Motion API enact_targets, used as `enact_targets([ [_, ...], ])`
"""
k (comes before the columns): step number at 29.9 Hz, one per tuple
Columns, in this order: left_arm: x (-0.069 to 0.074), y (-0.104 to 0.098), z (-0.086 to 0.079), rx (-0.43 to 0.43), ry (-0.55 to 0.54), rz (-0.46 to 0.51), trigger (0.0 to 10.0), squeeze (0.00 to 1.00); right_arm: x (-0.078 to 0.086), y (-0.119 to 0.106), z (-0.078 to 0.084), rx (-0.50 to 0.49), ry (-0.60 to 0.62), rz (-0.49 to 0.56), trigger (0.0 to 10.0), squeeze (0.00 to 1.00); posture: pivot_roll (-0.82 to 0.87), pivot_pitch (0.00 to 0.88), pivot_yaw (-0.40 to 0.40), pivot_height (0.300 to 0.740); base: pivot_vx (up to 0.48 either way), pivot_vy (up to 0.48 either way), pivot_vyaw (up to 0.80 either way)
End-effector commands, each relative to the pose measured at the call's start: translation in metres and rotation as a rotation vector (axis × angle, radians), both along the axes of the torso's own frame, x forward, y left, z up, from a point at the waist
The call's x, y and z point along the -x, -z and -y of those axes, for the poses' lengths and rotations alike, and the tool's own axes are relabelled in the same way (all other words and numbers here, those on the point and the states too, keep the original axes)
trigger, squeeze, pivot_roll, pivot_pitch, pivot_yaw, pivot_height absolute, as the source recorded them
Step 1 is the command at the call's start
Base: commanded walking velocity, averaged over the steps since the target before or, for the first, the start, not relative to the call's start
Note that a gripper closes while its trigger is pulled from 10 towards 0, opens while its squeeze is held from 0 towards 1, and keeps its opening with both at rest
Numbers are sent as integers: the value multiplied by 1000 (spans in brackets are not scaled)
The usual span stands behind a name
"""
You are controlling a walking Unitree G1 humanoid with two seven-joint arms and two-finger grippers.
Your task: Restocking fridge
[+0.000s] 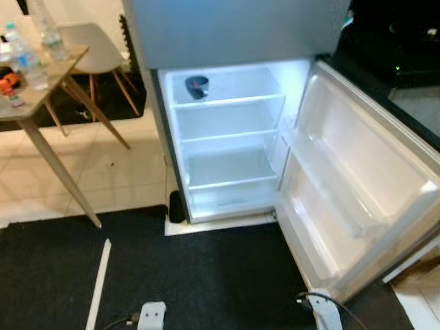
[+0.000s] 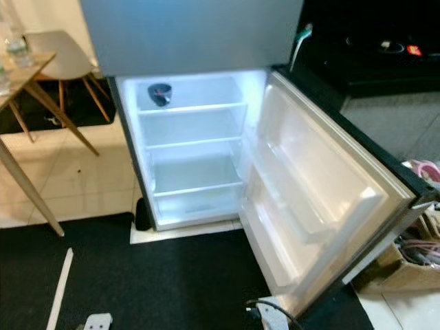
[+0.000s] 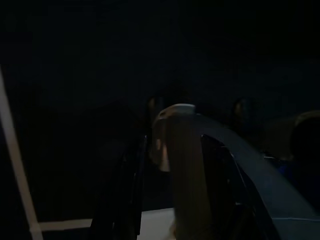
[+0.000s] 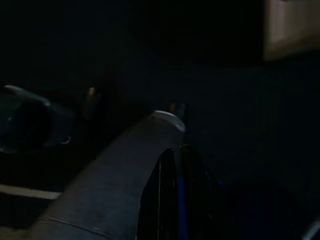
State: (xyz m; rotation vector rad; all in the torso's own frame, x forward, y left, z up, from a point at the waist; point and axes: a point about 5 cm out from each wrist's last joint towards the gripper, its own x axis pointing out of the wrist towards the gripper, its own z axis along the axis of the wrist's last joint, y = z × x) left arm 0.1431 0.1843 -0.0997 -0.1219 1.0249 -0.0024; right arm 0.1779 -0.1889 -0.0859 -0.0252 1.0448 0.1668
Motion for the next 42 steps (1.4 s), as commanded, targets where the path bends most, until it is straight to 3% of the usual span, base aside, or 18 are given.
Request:
enact_targets([
  [1, 7, 3, 0, 5, -9, -28, 10000, 0, 3, 0, 13, 51, 56, -12, 10000, 0, -2, 67, -4, 740, 0, 0, 0],
  [6, 7, 3, -1, 4, -10, -27, 10000, 0, 3, -8, 55, 182, 239, 3, 10000, 0, -2, 67, -4, 740, 0, 0, 0],
  [10, 8, 3, -1, 4, -11, -27, 10000, 0, 3, -14, 74, 196, 375, 28, 10000, 0, -2, 67, -4, 740, 0, 0, 0],
  [11, 8, 3, -2, 4, -14, -27, 10000, 0, 4, -19, 90, 208, 499, 55, 10000, 0, -2, 67, -4, 740, 0, 0, 0],
  [13, 9, 3, -2, 5, -17, -28, 10000, 0, 6, -25, 106, 241, 599, 75, 10000, 0, -2, 74, -1, 740, 0, 0, 0],
  [16, 9, 3, -3, 6, -18, -28, 10000, 0, 7, -27, 112, 259, 632, 82, 10000, 0, -2, 74, -1, 740, 0, 0, 0],
  [17, 10, 3, -3, 6, -22, -27, 10000, 0, 8, -30, 121, 276, 698, 96, 10000, 0, 0, 78, 3, 740, 0, 0, 0],
  [18, 9, 3, -6, 4, -31, -23, 10000, 0, 8, -42, 142, 280, 874, 158, 10000, 0, 0, 78, 3, 740, 0, 0, 0],
  [19, 9, 2, -7, 3, -33, -22, 10000, 0, 8, -46, 148, 278, 927, 179, 10000, 0, 0, 78, 3, 740, 0, 0, 0],
  [22, 9, 2, -9, 1, -33, -22, 10000, 0, 7, -52, 157, 272, 988, 210, 10000, 0, 0, 78, 3, 740, 0, 0, 0],
  [23, 10, 2, -10, -1, -32, -23, 10000, 0, 4, -60, 167, 258, 1053, 264, 0, 0, 0, 77, 10, 740, 0, 0, 0],
  [26, 10, 2, -11, -3, -30, -23, 10000, 0, -6, -82, 187, 194, 1206, 415, 0, 0, 2, 76, 11, 740, 0, 0, 0],
  [30, 9, 2, -12, -1, -30, -21, 10000, 0, -17, -96, 195, 143, 1234, 508, 0, 0, 3, 74, 11, 740, 0, 0, 0],
  [31, 9, 2, -11, 0, -29, -20, 10000, 0, -29, -112, 202, 100, 1248, 606, 0, 0, 3, 75, 11, 740, 0, 0, 0],
  [34, 9, 2, -11, 1, -30, -20, 10000, 0, -43, -129, 206, 38, 1257, 705, 510, 0, 2, 72, 12, 740, 0, 0, 0],
  [35, 9, 2, -11, 2, -30, -21, 10000, 0, -49, -134, 207, 15, 1240, 733, 9725, 0, 1, 72, 11, 740, 0, 0, 0],
  [40, 10, 2, -11, 3, -31, -22, 10000, 0, -70, -153, 205, -66, 1157, 830, 10000, 0, 2, 72, 10, 740, 0, 0, 0],
  [42, 10, 2, -11, 3, -31, -23, 10000, 0, -82, -162, 199, -118, 1073, 880, 10000, 0, 3, 73, 10, 740, 0, 0, 0],
])
